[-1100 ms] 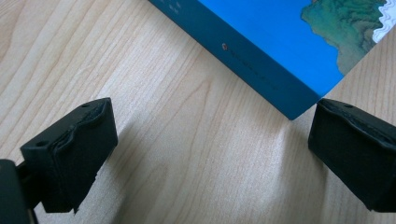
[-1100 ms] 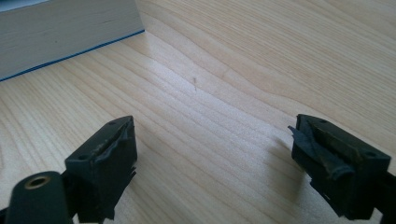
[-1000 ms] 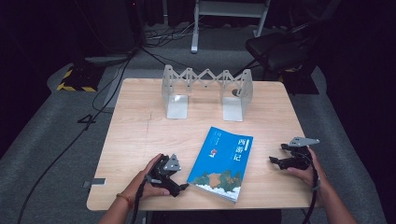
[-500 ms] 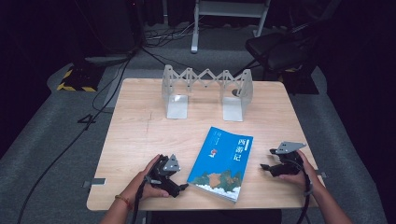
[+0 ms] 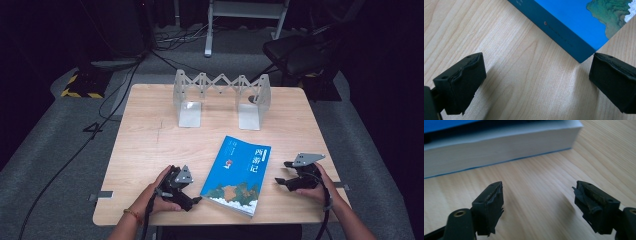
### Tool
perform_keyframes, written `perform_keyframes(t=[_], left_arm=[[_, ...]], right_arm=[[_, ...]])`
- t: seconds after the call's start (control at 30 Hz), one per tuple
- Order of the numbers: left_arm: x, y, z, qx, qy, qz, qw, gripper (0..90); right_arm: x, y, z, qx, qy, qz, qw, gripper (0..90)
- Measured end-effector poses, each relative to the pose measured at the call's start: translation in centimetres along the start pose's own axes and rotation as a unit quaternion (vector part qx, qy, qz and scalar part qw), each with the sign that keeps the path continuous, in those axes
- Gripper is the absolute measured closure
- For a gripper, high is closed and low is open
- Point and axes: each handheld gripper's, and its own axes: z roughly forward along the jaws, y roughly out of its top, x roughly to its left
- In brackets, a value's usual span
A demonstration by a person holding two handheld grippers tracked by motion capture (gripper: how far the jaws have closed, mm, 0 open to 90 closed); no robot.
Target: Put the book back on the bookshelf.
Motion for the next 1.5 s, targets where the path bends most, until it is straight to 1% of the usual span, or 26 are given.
perform_keyframes(t=[0.07, 0.1, 0.2, 0.43, 0.53, 0.7, 0.77, 0.8, 0.83, 0.87, 0.9, 0.93, 0.97, 1.0, 1.03, 1.07, 1.1, 1.17, 1.23, 1.27, 1.3, 1.33, 1.37, 1.4, 1.43, 1.5], left_arm=[[0.0, 0.0, 0.0, 0.000, 0.000, 0.000, 1.0000, 1.4], [0.0, 0.0, 0.0, 0.000, 0.000, 0.000, 1.0000, 1.4], [0.0, 0.0, 0.0, 0.000, 0.000, 0.000, 1.0000, 1.4], [0.0, 0.0, 0.0, 0.000, 0.000, 0.000, 1.0000, 1.4], [0.0, 0.0, 0.0, 0.001, 0.004, -0.003, 1.0000, 0.9], [0.0, 0.0, 0.0, 0.001, 0.005, -0.002, 1.0000, 0.7], [0.0, 0.1, -0.1, 0.008, 0.008, -0.007, 0.9999, 0.8], [-0.1, 0.1, -0.2, 0.013, 0.009, -0.007, 0.9999, 1.4], [-0.1, 0.2, -0.4, 0.016, 0.010, -0.007, 0.9998, 6.5], [-0.2, 0.2, -0.5, 0.019, 0.006, -0.005, 0.9998, 10.1], [-0.3, 0.3, -0.7, 0.017, 0.000, -0.001, 0.9998, 10.1], [-0.5, 0.3, -0.8, 0.018, -0.003, 0.003, 0.9998, 15.0], [-0.8, 0.5, -0.9, 0.020, -0.009, 0.006, 0.9997, 19.3], [-0.9, 0.6, -0.9, 0.019, -0.013, 0.010, 0.9997, 19.3], [-1.3, 0.8, -1.1, 0.021, -0.017, 0.019, 0.9995, 18.7], [-1.6, 1.0, -1.2, 0.017, -0.020, 0.023, 0.9994, 18.7], [-1.9, 1.2, -1.4, 0.012, -0.020, 0.027, 0.9994, 18.7], [-2.7, 1.8, -1.7, 0.001, -0.016, 0.034, 0.9993, 18.7], [-4.2, 2.9, -1.7, -0.019, -0.009, 0.055, 0.9983, 18.7], [-4.9, 3.5, -1.5, -0.020, -0.008, 0.068, 0.9974, 18.7], [-4.9, 3.5, -1.5, -0.020, -0.008, 0.068, 0.9974, 18.7], [-6.4, 4.4, -0.8, -0.021, -0.019, 0.093, 0.9953, 18.8], [-7.3, 4.9, -0.3, -0.020, -0.024, 0.106, 0.9939, 19.0], [-7.9, 5.3, 0.1, -0.019, -0.028, 0.109, 0.9934, 19.3], [-7.9, 5.3, 0.1, -0.019, -0.028, 0.109, 0.9934, 19.6], [-8.9, 6.1, 1.2, -0.008, -0.035, 0.110, 0.9933, 19.8]], right_arm=[[1.0, 0.5, 0.4, 0.005, 0.008, -0.014, 0.9999, 23.0], [1.0, 0.5, 0.4, 0.005, 0.008, -0.014, 0.9999, 23.0], [1.9, 0.8, 0.9, 0.012, 0.014, -0.020, 0.9996, 22.3], [3.5, 1.7, 1.8, 0.006, 0.027, -0.033, 0.9991, 22.6], [3.7, 1.9, 2.0, 0.006, 0.023, -0.036, 0.9990, 21.5], [3.8, 2.0, 1.9, 0.007, 0.019, -0.037, 0.9991, 21.4], [3.9, 2.1, 1.7, 0.004, 0.014, -0.043, 0.9990, 21.4], [4.0, 2.1, 1.6, 0.001, 0.013, -0.041, 0.9991, 21.4], [3.9, 2.2, 1.5, -0.001, 0.014, -0.038, 0.9992, 21.4], [4.0, 2.3, 1.5, 0.000, 0.013, -0.039, 0.9992, 21.3], [4.0, 2.3, 1.5, 0.000, 0.013, -0.039, 0.9992, 21.3], [4.0, 2.3, 1.5, 0.000, 0.012, -0.040, 0.9991, 21.4], [4.0, 2.4, 1.4, 0.000, 0.011, -0.040, 0.9991, 21.4], [4.0, 2.5, 1.3, -0.002, 0.011, -0.039, 0.9992, 21.4], [4.0, 2.5, 1.2, -0.004, 0.013, -0.036, 0.9993, 21.4], [3.9, 2.6, 1.1, -0.012, 0.014, -0.032, 0.9993, 21.4], [3.9, 2.7, 0.9, -0.016, 0.015, -0.027, 0.9994, 21.3], [4.0, 3.0, 0.7, -0.022, 0.012, -0.026, 0.9994, 21.4], [4.1, 3.2, 0.5, -0.025, 0.010, -0.029, 0.9992, 21.4], [4.0, 3.3, 0.4, -0.030, 0.013, -0.025, 0.9992, 21.4], [4.0, 3.5, 0.3, -0.034, 0.016, -0.018, 0.9991, 21.4], [4.0, 3.7, 0.2, -0.040, 0.018, -0.013, 0.9990, 21.4], [4.0, 3.9, 0.1, -0.043, 0.017, -0.013, 0.9989, 21.4], [4.1, 4.2, 0.0, -0.048, 0.015, -0.014, 0.9986, 21.4], [4.1, 4.2, 0.0, -0.048, 0.015, -0.014, 0.9986, 21.4], [4.2, 4.7, -0.2, -0.055, 0.013, -0.009, 0.9984, 21.4]])
